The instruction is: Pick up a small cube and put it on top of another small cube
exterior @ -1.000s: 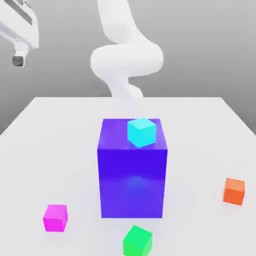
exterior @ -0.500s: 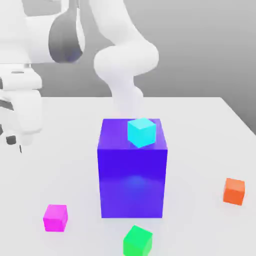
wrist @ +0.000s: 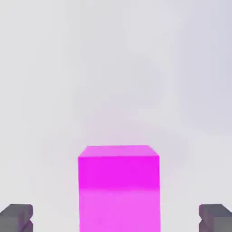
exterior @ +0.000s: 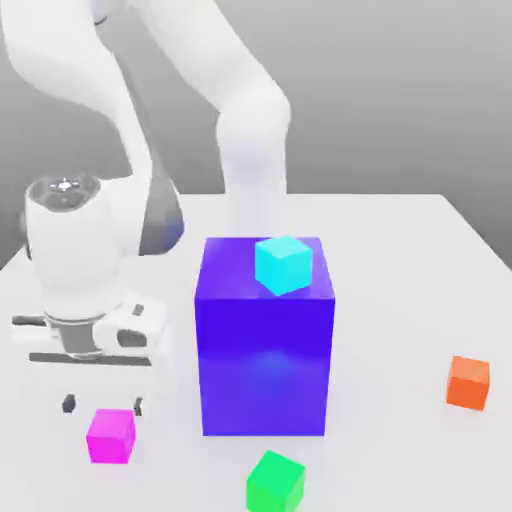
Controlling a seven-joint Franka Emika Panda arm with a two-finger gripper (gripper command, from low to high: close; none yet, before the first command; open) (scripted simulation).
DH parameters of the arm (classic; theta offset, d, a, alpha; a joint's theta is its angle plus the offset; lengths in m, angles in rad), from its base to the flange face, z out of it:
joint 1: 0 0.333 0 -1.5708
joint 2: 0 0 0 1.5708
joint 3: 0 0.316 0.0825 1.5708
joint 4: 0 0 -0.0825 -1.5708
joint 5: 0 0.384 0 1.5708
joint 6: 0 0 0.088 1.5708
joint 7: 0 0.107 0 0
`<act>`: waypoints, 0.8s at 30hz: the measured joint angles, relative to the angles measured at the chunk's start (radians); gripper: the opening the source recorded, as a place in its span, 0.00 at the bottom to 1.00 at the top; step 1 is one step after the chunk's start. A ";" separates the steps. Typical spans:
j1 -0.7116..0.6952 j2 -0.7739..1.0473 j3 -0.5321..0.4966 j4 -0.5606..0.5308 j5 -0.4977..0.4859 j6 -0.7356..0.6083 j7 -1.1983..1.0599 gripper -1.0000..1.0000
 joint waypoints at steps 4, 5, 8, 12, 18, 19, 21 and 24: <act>0.000 0.000 0.000 0.000 -0.003 -0.001 0.002 0.00; 0.000 0.000 0.000 0.000 -0.005 -0.001 0.004 0.00; -0.016 0.007 0.019 -0.005 0.010 -0.008 -0.008 0.00; -0.166 0.081 0.210 -0.052 0.152 -0.068 -0.096 0.00; -0.248 0.105 0.364 -0.045 0.308 -0.215 -0.122 0.00; -0.256 0.106 0.385 -0.041 0.329 -0.238 -0.119 0.00; -0.268 0.109 0.423 -0.033 0.369 -0.283 -0.108 0.00; -0.277 0.114 0.474 -0.019 0.423 -0.341 -0.081 0.00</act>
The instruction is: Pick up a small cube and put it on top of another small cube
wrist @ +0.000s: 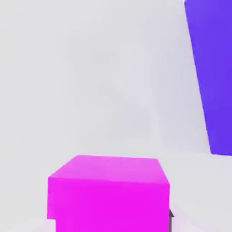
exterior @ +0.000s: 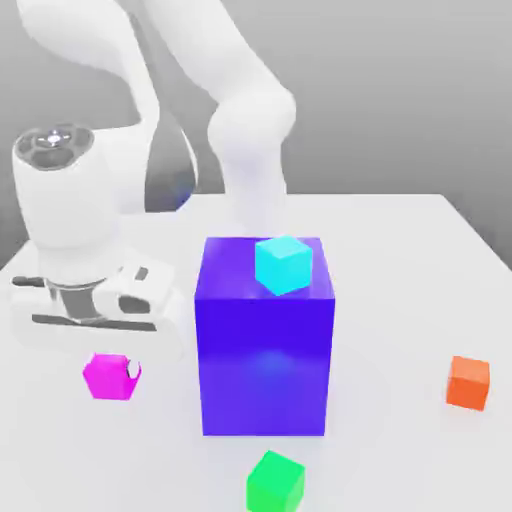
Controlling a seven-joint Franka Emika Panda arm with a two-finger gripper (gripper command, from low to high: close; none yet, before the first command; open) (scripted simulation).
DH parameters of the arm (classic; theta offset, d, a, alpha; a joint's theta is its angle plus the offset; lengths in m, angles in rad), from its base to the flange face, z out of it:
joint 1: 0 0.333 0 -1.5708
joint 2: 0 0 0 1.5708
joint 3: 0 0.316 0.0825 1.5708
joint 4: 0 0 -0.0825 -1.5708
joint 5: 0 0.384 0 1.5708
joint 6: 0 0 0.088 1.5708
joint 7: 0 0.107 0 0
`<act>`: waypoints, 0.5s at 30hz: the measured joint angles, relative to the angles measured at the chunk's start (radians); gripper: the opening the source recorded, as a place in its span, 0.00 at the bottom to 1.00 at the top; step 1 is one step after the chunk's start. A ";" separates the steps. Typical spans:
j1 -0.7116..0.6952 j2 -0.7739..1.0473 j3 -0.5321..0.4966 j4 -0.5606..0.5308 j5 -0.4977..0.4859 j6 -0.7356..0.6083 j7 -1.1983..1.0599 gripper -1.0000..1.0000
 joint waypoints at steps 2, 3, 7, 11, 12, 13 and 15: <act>-0.001 0.004 0.029 0.009 0.034 -0.033 0.023 0.00; 0.001 0.006 0.042 0.014 0.049 -0.048 0.036 0.00; 0.015 0.010 0.085 0.033 0.103 -0.097 0.101 0.00; 0.042 0.020 0.113 0.048 0.151 -0.123 0.175 0.00; 0.051 0.023 0.118 0.052 0.161 -0.126 0.195 0.00; 0.060 0.026 0.122 0.055 0.171 -0.128 0.215 0.00; 0.081 0.033 0.127 0.060 0.189 -0.127 0.258 0.00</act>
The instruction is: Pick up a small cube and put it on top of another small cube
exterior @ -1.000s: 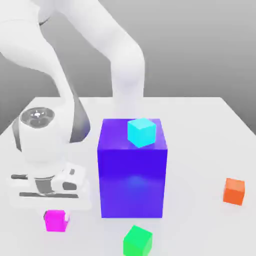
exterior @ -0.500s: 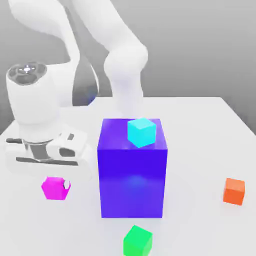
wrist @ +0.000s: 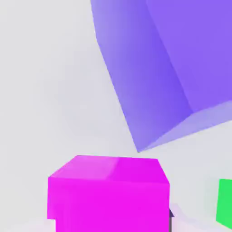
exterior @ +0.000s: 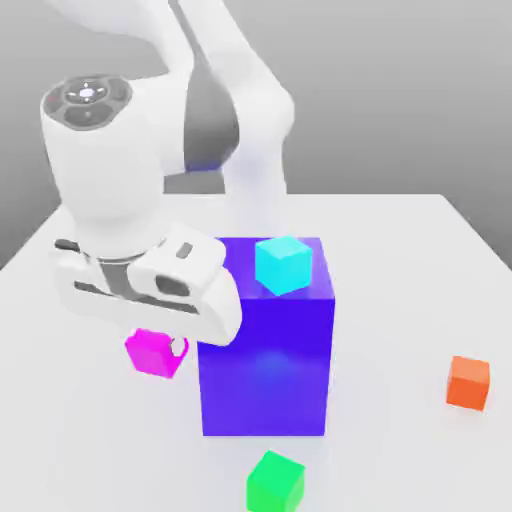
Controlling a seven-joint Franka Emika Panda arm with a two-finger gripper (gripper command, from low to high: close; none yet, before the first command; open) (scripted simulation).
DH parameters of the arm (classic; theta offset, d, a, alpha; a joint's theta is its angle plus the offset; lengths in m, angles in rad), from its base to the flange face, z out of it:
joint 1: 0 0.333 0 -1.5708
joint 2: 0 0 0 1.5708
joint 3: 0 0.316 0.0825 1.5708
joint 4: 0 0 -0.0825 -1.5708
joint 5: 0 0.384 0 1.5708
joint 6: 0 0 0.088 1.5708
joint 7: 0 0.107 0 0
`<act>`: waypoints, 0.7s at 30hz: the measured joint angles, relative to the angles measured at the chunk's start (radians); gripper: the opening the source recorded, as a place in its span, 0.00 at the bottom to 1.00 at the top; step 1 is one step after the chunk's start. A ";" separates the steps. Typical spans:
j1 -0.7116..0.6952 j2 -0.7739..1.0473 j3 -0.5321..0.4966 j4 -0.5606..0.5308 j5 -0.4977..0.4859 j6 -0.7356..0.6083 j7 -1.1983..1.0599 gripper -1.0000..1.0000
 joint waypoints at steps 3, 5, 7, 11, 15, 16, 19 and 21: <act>0.036 0.011 0.001 0.006 0.022 0.010 0.066 0.00; 0.063 0.022 -0.003 0.008 0.036 0.024 0.110 0.00; 0.093 0.032 -0.010 0.008 0.044 0.042 0.156 0.00; 0.160 0.055 -0.038 0.007 0.054 0.093 0.250 0.00; 0.239 0.078 -0.083 0.001 0.048 0.158 0.349 0.00; 0.261 0.083 -0.098 -0.001 0.044 0.177 0.375 0.00; 0.333 0.102 -0.151 -0.008 0.026 0.237 0.453 0.00; 0.386 0.114 -0.193 -0.012 0.007 0.280 0.509 0.00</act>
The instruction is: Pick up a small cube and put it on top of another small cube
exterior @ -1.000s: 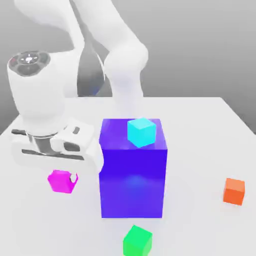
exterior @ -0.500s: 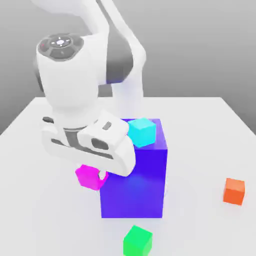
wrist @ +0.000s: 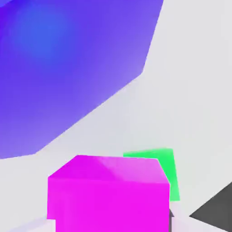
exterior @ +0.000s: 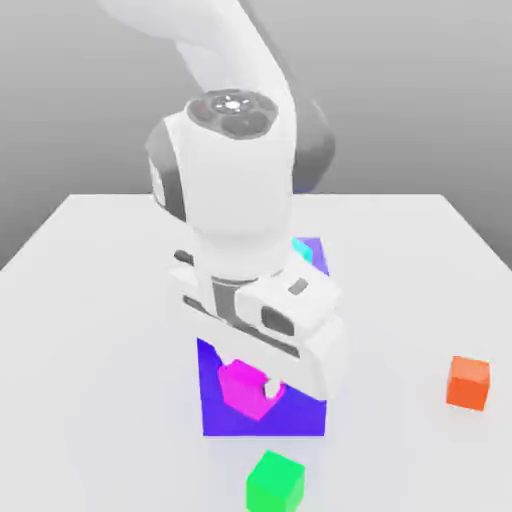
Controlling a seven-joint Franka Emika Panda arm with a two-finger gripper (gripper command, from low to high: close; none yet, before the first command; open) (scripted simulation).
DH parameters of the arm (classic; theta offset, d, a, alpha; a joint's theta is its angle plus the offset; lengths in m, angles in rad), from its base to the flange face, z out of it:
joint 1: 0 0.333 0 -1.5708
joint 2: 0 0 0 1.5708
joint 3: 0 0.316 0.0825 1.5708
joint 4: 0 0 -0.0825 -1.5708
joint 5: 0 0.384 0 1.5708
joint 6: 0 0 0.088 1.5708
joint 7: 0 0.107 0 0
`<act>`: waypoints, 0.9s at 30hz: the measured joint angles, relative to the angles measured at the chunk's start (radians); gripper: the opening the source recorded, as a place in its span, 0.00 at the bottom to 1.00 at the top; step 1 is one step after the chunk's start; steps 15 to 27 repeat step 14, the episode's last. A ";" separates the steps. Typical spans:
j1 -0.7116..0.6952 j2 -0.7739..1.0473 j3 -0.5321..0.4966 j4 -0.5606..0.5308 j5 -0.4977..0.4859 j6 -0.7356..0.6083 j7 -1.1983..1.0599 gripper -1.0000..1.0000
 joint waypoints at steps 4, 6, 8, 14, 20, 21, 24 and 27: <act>0.114 0.013 -0.100 -0.008 -0.068 0.086 0.128 0.00; 0.184 -0.007 -0.173 -0.004 -0.127 0.120 0.185 0.00; 0.256 -0.043 -0.258 0.006 -0.194 0.148 0.234 0.00; 0.350 -0.109 -0.377 0.024 -0.300 0.185 0.305 1.00; 0.350 -0.109 -0.377 0.024 -0.300 0.185 0.305 1.00; 0.350 -0.109 -0.377 0.024 -0.300 0.185 0.305 1.00; 0.350 -0.109 -0.377 0.024 -0.300 0.185 0.305 1.00; 0.350 -0.109 -0.377 0.024 -0.300 0.185 0.305 1.00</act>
